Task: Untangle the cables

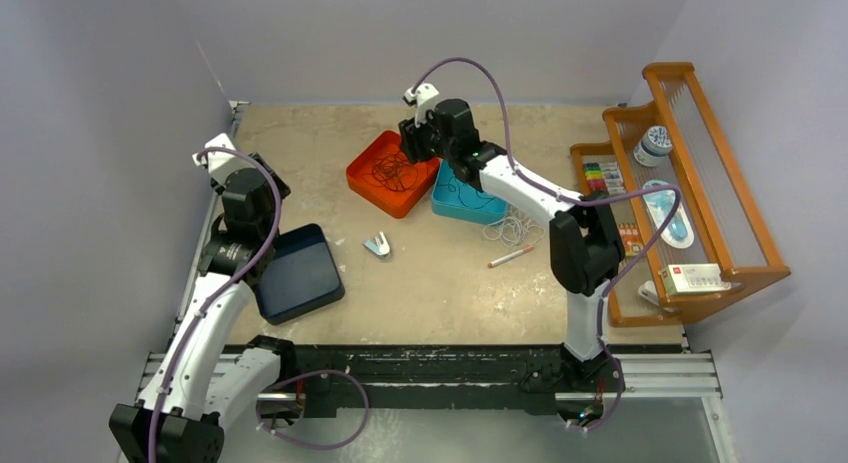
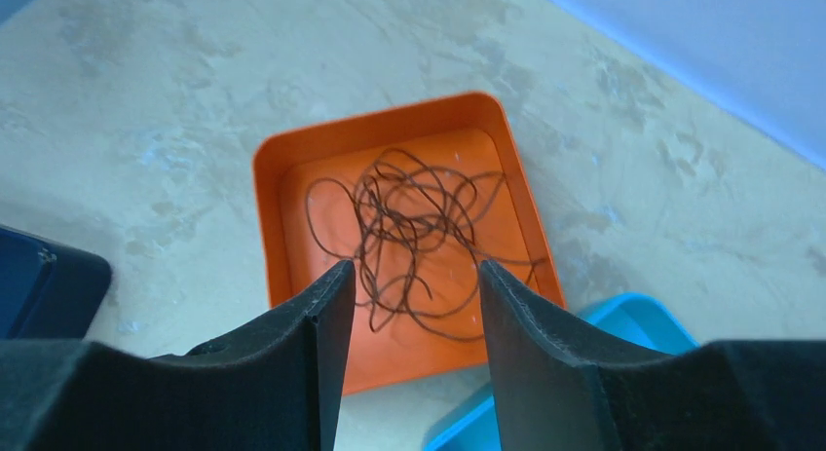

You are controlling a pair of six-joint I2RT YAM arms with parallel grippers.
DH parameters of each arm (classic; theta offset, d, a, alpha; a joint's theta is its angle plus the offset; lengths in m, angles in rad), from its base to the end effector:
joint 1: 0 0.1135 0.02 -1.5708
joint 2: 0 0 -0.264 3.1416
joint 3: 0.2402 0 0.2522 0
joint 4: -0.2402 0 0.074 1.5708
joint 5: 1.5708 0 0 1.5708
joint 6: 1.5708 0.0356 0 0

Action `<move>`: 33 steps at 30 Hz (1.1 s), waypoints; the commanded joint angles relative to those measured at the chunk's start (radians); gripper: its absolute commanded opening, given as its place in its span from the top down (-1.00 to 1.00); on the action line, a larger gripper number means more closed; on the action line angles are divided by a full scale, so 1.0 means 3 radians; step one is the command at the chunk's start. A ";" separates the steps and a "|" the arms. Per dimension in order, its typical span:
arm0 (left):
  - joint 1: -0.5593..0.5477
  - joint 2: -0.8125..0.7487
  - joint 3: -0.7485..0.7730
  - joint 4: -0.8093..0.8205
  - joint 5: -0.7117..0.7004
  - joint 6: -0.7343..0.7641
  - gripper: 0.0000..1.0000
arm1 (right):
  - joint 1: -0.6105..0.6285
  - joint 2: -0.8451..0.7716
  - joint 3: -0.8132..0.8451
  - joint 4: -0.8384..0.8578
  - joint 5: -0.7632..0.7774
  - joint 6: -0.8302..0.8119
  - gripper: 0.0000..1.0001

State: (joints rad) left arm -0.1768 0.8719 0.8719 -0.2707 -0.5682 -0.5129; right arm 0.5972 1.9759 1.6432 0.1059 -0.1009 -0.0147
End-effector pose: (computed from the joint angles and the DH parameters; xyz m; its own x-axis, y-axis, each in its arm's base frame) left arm 0.1957 -0.0155 0.3478 -0.0516 -0.4109 -0.9102 -0.4447 0.8255 -0.3475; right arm 0.3964 0.2739 0.3082 -0.1765 -0.1377 -0.9746 -0.6433 0.7656 0.0083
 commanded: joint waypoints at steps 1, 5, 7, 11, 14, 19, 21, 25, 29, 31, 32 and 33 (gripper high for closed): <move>0.0022 0.0047 0.0050 0.0040 0.0125 -0.0143 0.08 | -0.0067 -0.0230 -0.0279 0.0151 0.0286 0.0170 -0.06; 0.0022 0.0122 0.0062 -0.0230 0.0306 -0.0384 0.04 | -0.0087 -0.0414 -0.0581 0.0308 0.0305 0.0281 -0.06; 0.0021 0.0147 0.0005 -0.0338 0.0434 -0.0517 -0.03 | -0.0089 -0.0472 -0.0686 0.0359 0.0296 0.0324 -0.07; 0.0018 0.0182 -0.0279 -0.0350 0.0700 -0.0755 -0.13 | -0.0084 -0.0601 -0.0895 0.0456 0.0308 0.0413 -0.07; 0.0017 0.0223 -0.0499 -0.0251 0.0926 -0.0890 -0.14 | -0.0088 -0.0729 -0.1046 0.0545 0.0333 0.0456 -0.08; 0.0008 0.0359 -0.0792 -0.0020 0.1184 -0.1012 -0.15 | -0.0088 -0.0887 -0.1202 0.0608 0.0374 0.0451 -0.09; -0.0006 0.0433 -0.0885 0.0075 0.1207 -0.1014 -0.15 | -0.0087 -0.0935 -0.1243 0.0608 0.0384 0.0448 -0.09; -0.0041 0.0646 -0.0986 0.0356 0.1363 -0.1020 -0.15 | -0.0084 -0.1029 -0.1371 0.0626 0.0424 0.0465 -0.10; -0.0192 0.0974 -0.0989 0.0646 0.1434 -0.1035 -0.16 | -0.0085 -0.1147 -0.1515 0.0654 0.0475 0.0502 -0.10; -0.0307 0.1129 -0.0968 0.0792 0.1416 -0.1050 -0.15 | -0.0086 -0.1195 -0.1574 0.0650 0.0505 0.0509 -0.10; -0.0366 0.1212 -0.0950 0.0881 0.1404 -0.1056 -0.15 | -0.0088 -0.1225 -0.1602 0.0652 0.0520 0.0512 -0.10; -0.0427 0.1296 -0.0918 0.0946 0.1389 -0.1054 -0.15 | -0.0086 -0.1247 -0.1629 0.0654 0.0531 0.0514 -0.11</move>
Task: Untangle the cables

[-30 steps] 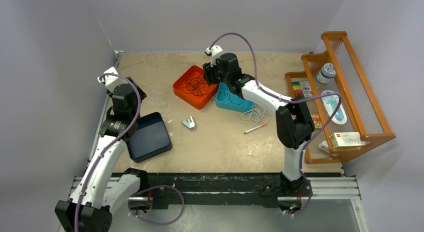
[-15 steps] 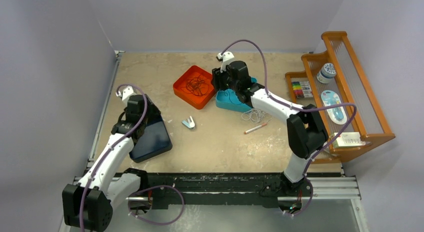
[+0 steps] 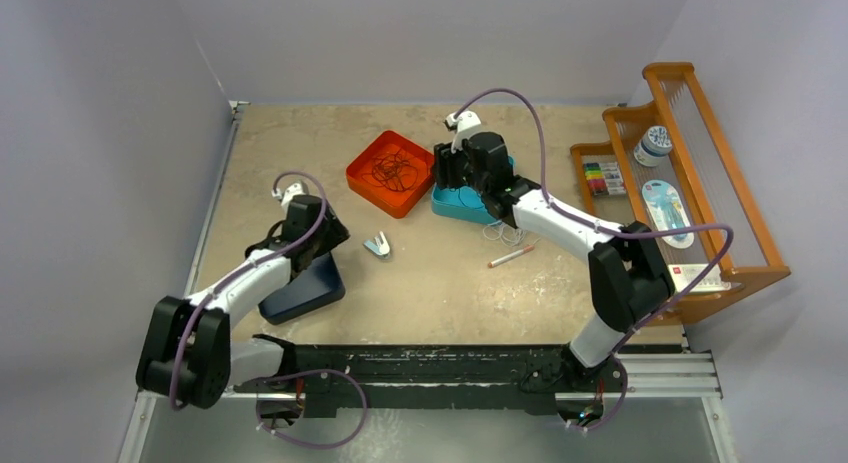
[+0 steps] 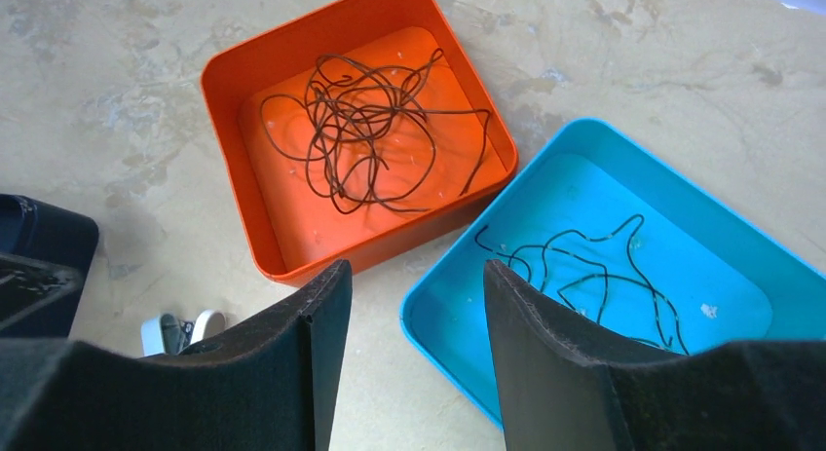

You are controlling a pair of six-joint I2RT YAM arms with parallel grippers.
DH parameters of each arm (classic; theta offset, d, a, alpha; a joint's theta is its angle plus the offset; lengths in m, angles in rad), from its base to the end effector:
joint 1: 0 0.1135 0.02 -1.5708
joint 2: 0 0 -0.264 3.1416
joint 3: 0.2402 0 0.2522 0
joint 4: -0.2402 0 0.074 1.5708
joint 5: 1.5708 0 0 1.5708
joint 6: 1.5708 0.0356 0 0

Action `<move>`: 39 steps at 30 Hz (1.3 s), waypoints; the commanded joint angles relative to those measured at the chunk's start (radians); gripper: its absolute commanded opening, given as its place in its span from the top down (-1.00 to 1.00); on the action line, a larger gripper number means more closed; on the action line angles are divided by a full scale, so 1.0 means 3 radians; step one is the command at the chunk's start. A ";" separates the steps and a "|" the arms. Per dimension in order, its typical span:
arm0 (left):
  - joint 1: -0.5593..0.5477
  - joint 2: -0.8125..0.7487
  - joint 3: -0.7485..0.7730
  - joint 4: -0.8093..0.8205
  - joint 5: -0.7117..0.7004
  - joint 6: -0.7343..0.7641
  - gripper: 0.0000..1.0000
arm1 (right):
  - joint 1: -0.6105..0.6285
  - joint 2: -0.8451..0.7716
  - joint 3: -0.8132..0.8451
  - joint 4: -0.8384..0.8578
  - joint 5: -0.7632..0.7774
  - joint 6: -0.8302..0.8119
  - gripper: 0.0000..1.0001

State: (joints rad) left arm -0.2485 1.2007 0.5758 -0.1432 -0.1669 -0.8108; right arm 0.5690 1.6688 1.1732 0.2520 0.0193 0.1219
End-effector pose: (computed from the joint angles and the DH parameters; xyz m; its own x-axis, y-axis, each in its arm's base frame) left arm 0.2309 -0.0525 0.1892 -0.5558 -0.5964 -0.5792 -0.4008 0.8026 -0.4418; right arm 0.3342 0.2129 0.2861 -0.2653 -0.0253 -0.9638 -0.4943 0.8619 0.1134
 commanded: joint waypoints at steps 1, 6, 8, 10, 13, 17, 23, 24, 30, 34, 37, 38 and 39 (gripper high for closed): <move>-0.0232 0.0282 0.0116 0.0577 0.0042 -0.0059 -0.16 | 0.0006 -0.0244 -0.0081 0.0167 0.0135 0.0058 -0.11; -0.0384 0.0699 0.0424 0.0860 0.0090 -0.0025 -0.15 | 0.0006 -0.0320 -0.0153 0.0157 0.0161 0.0071 -0.11; -0.0389 0.0847 0.0543 0.0970 0.0125 -0.0009 -0.15 | 0.0006 -0.0364 -0.0184 0.0160 0.0191 0.0079 -0.11; -0.0390 0.0986 0.0679 0.1058 0.0185 0.0002 -0.14 | 0.0006 -0.0402 -0.0223 0.0162 0.0222 0.0082 -0.11; -0.0390 0.1195 0.0839 0.1233 0.0372 -0.0040 -0.12 | 0.0011 -0.0454 -0.0280 0.0158 0.0283 0.0086 -0.11; -0.0414 0.1374 0.1008 0.1366 0.0615 -0.0064 -0.10 | 0.0006 -0.0552 -0.0389 0.0162 0.0415 0.0122 -0.12; -0.0424 0.1140 0.1022 0.1100 0.0410 0.0052 -0.08 | -0.0047 -0.0738 -0.0569 -0.0037 0.0861 0.0338 -0.13; -0.0424 0.1056 0.1024 0.1014 0.0319 0.0095 -0.08 | -0.0068 -0.0771 -0.0593 -0.0118 0.0995 0.0428 -0.13; -0.0425 0.0562 0.1038 0.0506 -0.0196 0.0293 -0.11 | -0.0351 -0.1061 -0.0890 -0.0579 0.1302 0.0937 -0.20; -0.0425 0.0403 0.1066 0.0400 -0.0276 0.0350 -0.11 | -0.0567 -0.1283 -0.1093 -0.0780 0.1214 0.1116 -0.20; -0.0427 0.0368 0.1087 0.0387 -0.0267 0.0354 -0.11 | -0.0661 -0.1381 -0.1153 -0.0944 0.1093 0.1121 -0.18; -0.0425 0.0362 0.1095 0.0385 -0.0265 0.0351 -0.11 | -0.0680 -0.1403 -0.1158 -0.1028 0.1043 0.1107 -0.17; -0.0424 0.0360 0.1099 0.0387 -0.0263 0.0351 -0.11 | -0.0699 -0.1416 -0.1160 -0.1092 0.0998 0.1092 -0.16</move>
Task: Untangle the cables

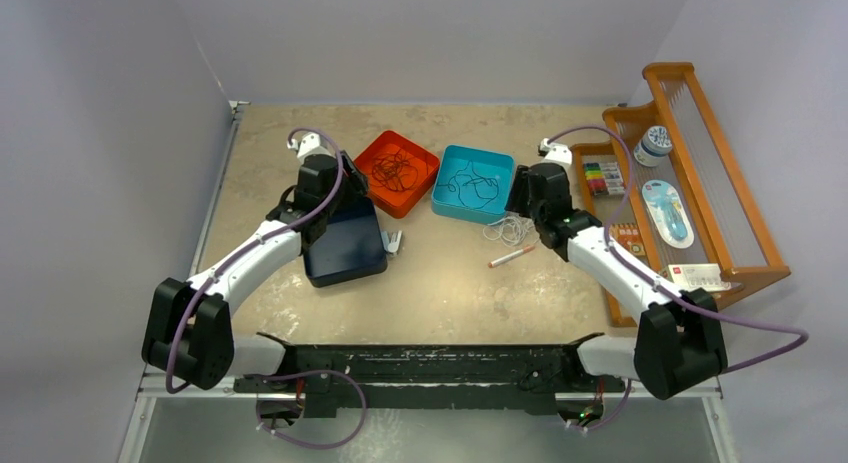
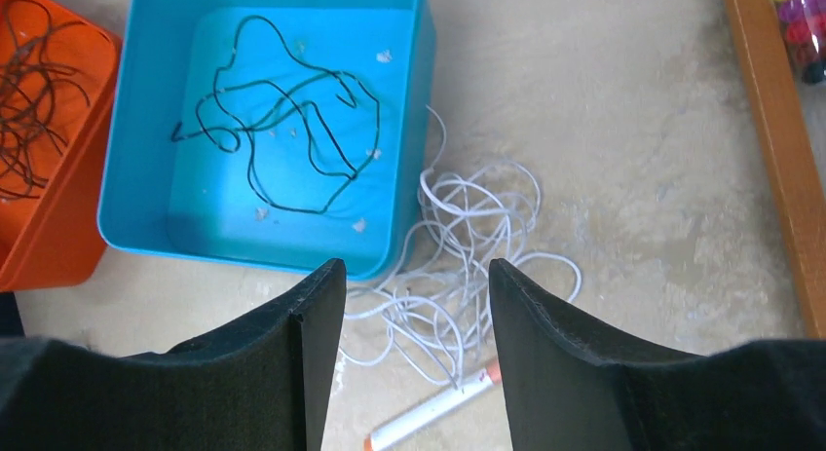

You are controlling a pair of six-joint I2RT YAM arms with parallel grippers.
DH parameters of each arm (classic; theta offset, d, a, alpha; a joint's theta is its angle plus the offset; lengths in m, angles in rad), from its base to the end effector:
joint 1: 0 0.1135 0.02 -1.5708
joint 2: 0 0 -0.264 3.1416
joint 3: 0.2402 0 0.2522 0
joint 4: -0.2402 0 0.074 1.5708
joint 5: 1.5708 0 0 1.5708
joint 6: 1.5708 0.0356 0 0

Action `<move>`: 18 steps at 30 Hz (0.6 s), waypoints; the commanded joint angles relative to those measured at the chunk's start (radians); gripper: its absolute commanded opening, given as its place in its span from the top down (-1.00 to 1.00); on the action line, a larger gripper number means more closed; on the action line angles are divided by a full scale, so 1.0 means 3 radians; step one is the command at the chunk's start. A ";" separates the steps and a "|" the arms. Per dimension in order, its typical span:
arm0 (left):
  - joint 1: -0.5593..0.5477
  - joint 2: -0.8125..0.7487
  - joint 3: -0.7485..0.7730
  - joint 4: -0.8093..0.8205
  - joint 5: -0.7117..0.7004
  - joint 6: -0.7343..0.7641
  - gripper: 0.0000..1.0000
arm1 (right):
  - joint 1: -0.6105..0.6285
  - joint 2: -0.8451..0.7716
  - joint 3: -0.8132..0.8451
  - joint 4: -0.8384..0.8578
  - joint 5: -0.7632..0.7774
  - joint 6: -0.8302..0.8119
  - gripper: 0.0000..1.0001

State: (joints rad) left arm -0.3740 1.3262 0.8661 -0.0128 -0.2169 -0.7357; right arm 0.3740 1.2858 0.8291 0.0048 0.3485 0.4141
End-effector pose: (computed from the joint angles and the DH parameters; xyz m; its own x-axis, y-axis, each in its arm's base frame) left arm 0.2812 -0.1021 0.2651 -0.4341 -0.5337 -0.7258 -0.1522 0.8375 -0.5248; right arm 0.2732 0.0942 0.2658 -0.3952 0.2512 -0.8836 0.1110 0.9679 0.2255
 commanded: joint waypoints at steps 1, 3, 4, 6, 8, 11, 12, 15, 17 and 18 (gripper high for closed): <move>-0.0007 -0.0055 0.0136 -0.0046 -0.0095 0.0103 -0.11 | -0.0069 -0.0153 -0.0015 -0.0329 -0.0148 0.0093 -0.15; -0.0006 -0.0047 0.0136 -0.0035 -0.0091 0.0105 -0.11 | -0.0101 -0.0150 -0.0005 -0.0458 -0.0271 0.0041 -0.13; -0.0006 -0.0041 0.0143 -0.0037 -0.0087 0.0105 -0.11 | -0.0112 -0.0136 0.0004 -0.0512 -0.0325 0.0010 -0.11; -0.0006 -0.0036 0.0142 -0.0030 -0.0068 0.0110 -0.11 | -0.0122 -0.0081 0.0015 -0.0602 -0.0435 -0.0030 -0.08; -0.0010 -0.0029 0.0144 -0.0024 -0.0046 0.0110 -0.11 | -0.0125 -0.0045 0.0000 -0.0632 -0.0549 -0.0052 -0.04; -0.0010 -0.0020 0.0141 -0.0019 -0.0022 0.0107 -0.11 | -0.0127 -0.0015 -0.0049 -0.0564 -0.0603 -0.0044 0.03; -0.0008 -0.0022 0.0137 -0.0017 -0.0016 0.0101 -0.11 | -0.0127 -0.0001 -0.0049 -0.0535 -0.0604 -0.0044 0.08; -0.0006 -0.0023 0.0137 -0.0010 -0.0002 0.0095 -0.10 | -0.0127 0.0071 -0.0036 -0.0458 -0.0565 -0.0063 0.19; -0.0007 -0.0023 0.0135 -0.0009 -0.0008 0.0098 -0.10 | -0.0127 0.0137 -0.0004 -0.0436 -0.0524 -0.0094 0.23; -0.0009 -0.0027 0.0138 -0.0014 -0.0008 0.0100 -0.10 | -0.0127 0.0176 0.0016 -0.0435 -0.0502 -0.0114 0.25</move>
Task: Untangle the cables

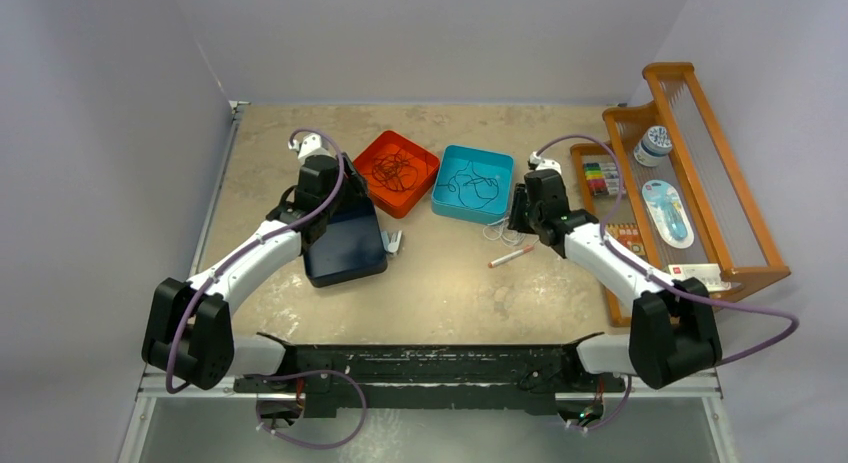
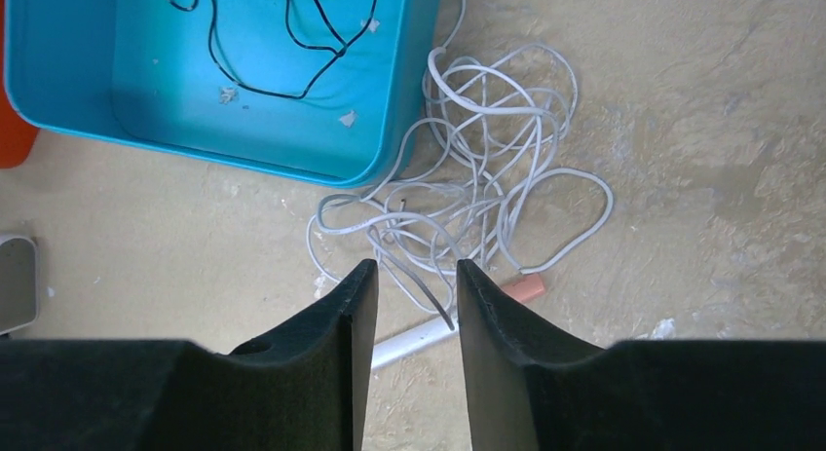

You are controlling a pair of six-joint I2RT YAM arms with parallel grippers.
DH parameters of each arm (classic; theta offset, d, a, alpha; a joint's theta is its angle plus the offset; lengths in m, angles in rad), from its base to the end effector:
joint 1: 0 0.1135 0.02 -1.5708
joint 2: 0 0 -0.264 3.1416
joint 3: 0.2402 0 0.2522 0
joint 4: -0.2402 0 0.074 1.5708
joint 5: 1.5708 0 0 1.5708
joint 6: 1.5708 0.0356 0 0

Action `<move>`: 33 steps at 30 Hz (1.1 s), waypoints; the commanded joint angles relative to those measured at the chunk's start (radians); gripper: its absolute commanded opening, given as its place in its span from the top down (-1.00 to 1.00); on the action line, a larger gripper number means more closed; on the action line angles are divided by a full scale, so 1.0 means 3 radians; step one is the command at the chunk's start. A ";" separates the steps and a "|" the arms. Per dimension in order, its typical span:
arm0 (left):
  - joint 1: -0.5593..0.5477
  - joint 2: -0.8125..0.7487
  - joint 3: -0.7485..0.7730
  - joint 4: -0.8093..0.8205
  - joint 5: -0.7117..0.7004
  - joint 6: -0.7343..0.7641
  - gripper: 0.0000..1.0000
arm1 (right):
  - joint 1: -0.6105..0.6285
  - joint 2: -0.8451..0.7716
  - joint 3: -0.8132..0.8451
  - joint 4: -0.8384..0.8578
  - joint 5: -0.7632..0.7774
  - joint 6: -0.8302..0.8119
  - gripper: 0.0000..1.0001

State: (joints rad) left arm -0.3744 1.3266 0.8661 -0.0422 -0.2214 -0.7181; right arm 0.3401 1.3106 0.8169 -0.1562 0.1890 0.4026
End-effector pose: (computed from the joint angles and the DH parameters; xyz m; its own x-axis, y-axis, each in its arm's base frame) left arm 0.2798 -0.1015 0.2622 -0.4546 -0.5110 -0.7295 -0.1612 0.8527 -0.4969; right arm 0.2690 0.0881 0.2394 -0.5980 0.1966 -0.7770 0.0518 0.9769 0.2073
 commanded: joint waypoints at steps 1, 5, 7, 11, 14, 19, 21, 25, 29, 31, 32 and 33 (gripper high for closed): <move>-0.0008 -0.0031 0.0137 0.0079 0.0007 0.0046 -0.11 | -0.0013 0.0137 0.0070 0.0101 0.0053 -0.0088 0.26; -0.0005 -0.0050 0.0125 0.0074 -0.0014 0.0047 -0.10 | -0.0014 0.0225 0.0097 0.0110 0.0098 -0.0124 0.34; -0.0007 -0.0059 0.0126 0.0065 -0.0014 0.0047 -0.10 | -0.0014 0.0236 0.0101 0.0110 0.0096 -0.0133 0.44; -0.0007 -0.0065 0.0129 0.0079 -0.0026 0.0047 -0.10 | -0.0014 0.0071 0.0115 0.0143 0.0119 -0.0161 0.76; -0.0006 -0.0064 0.0142 0.0068 -0.0044 0.0049 -0.10 | -0.0014 -0.0081 0.0178 0.0095 0.0234 -0.0220 0.92; -0.0007 -0.0060 0.0160 0.0078 -0.0040 0.0052 -0.10 | -0.0014 -0.0247 0.0319 -0.0080 0.0343 -0.0310 1.00; -0.0006 -0.0063 0.0169 0.0085 -0.0026 0.0057 -0.10 | -0.0014 -0.0317 0.0381 -0.0150 0.0417 -0.0335 1.00; -0.0005 -0.0056 0.0167 0.0094 0.0004 0.0057 -0.10 | -0.0014 -0.0497 0.0474 -0.0274 0.0489 -0.0360 1.00; -0.0008 -0.0046 0.0177 0.0102 0.0050 0.0061 -0.11 | -0.0014 -0.0739 0.0662 -0.0356 0.0539 -0.0416 1.00; -0.0006 -0.0052 0.0187 0.0109 0.0073 0.0075 -0.13 | -0.0014 -0.0865 0.0723 -0.0399 0.0548 -0.0472 1.00; -0.0006 -0.0051 0.0194 0.0108 0.0087 0.0087 -0.14 | -0.0014 -0.0925 0.0758 -0.0415 0.0559 -0.0498 1.00; -0.0007 -0.0057 0.0207 0.0114 0.0104 0.0100 -0.14 | -0.0014 -0.0986 0.0790 -0.0432 0.0572 -0.0526 1.00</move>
State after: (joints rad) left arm -0.3744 1.3266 0.8742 -0.0422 -0.2127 -0.7132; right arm 0.3401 1.0946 0.9760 -0.2687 0.3180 0.2882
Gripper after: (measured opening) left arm 0.564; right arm 0.008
